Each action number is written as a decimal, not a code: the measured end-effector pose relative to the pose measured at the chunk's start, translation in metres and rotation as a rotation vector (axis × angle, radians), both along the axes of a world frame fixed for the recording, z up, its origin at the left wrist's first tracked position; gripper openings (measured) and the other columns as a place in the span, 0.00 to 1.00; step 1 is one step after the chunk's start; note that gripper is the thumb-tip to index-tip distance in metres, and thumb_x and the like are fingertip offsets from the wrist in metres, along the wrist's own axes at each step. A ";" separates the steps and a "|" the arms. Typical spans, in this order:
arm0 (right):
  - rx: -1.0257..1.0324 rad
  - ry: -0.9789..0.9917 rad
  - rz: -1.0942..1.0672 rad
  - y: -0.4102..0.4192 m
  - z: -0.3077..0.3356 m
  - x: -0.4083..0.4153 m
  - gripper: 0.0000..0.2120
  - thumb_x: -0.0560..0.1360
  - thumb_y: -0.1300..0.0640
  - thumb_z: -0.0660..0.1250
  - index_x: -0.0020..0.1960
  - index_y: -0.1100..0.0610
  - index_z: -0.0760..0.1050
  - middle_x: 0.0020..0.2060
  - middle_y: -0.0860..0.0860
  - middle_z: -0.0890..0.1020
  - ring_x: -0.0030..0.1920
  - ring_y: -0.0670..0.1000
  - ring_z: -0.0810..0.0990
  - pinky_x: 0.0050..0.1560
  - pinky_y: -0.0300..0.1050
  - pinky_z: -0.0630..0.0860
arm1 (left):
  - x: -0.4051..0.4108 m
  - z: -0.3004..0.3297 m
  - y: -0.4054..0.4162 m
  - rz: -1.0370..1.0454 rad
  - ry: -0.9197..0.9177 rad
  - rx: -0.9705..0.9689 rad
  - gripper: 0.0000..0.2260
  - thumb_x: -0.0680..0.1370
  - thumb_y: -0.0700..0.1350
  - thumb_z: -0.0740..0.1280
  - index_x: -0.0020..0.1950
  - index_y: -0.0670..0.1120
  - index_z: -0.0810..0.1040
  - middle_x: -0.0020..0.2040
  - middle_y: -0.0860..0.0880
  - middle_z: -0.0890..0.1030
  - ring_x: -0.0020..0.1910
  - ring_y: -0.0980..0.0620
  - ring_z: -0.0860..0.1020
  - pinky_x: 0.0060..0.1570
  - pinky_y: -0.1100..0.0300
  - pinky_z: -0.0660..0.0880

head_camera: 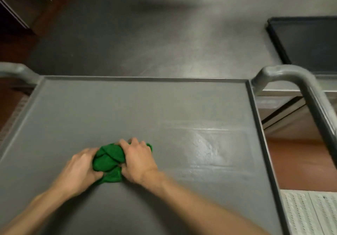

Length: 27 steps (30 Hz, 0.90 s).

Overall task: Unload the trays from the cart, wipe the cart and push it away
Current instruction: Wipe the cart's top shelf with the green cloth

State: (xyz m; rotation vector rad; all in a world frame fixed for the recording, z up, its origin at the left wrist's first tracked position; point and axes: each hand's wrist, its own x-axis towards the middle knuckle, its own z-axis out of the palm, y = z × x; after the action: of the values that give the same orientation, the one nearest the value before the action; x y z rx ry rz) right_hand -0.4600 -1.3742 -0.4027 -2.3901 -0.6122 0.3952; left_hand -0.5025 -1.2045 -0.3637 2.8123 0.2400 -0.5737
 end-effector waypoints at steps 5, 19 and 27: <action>0.333 0.379 -0.154 -0.053 0.035 0.007 0.20 0.66 0.59 0.77 0.56 0.50 0.78 0.52 0.54 0.84 0.55 0.56 0.82 0.60 0.52 0.76 | -0.013 0.022 -0.033 0.239 -0.113 -0.485 0.28 0.53 0.59 0.74 0.53 0.67 0.76 0.50 0.50 0.81 0.51 0.51 0.79 0.55 0.53 0.74; 1.206 0.213 -0.650 -0.241 0.211 -0.104 0.36 0.67 0.44 0.77 0.69 0.56 0.72 0.63 0.53 0.81 0.65 0.50 0.77 0.68 0.50 0.71 | -0.032 0.198 -0.223 0.248 0.027 -1.776 0.18 0.71 0.41 0.67 0.61 0.47 0.77 0.55 0.45 0.83 0.52 0.48 0.83 0.46 0.51 0.81; 1.605 0.278 -0.812 -0.407 0.240 -0.258 0.26 0.77 0.43 0.61 0.69 0.56 0.74 0.63 0.58 0.80 0.64 0.58 0.78 0.66 0.62 0.72 | -0.113 0.217 -0.438 -0.192 0.333 -1.683 0.23 0.74 0.38 0.66 0.70 0.44 0.71 0.67 0.37 0.75 0.65 0.38 0.74 0.62 0.40 0.72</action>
State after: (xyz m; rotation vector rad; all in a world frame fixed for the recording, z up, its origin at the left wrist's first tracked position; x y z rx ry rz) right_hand -0.7184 -1.7810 -0.1625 -0.8272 0.2283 -0.1481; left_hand -0.6157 -1.6422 -0.1470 1.1069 -0.3364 -0.7416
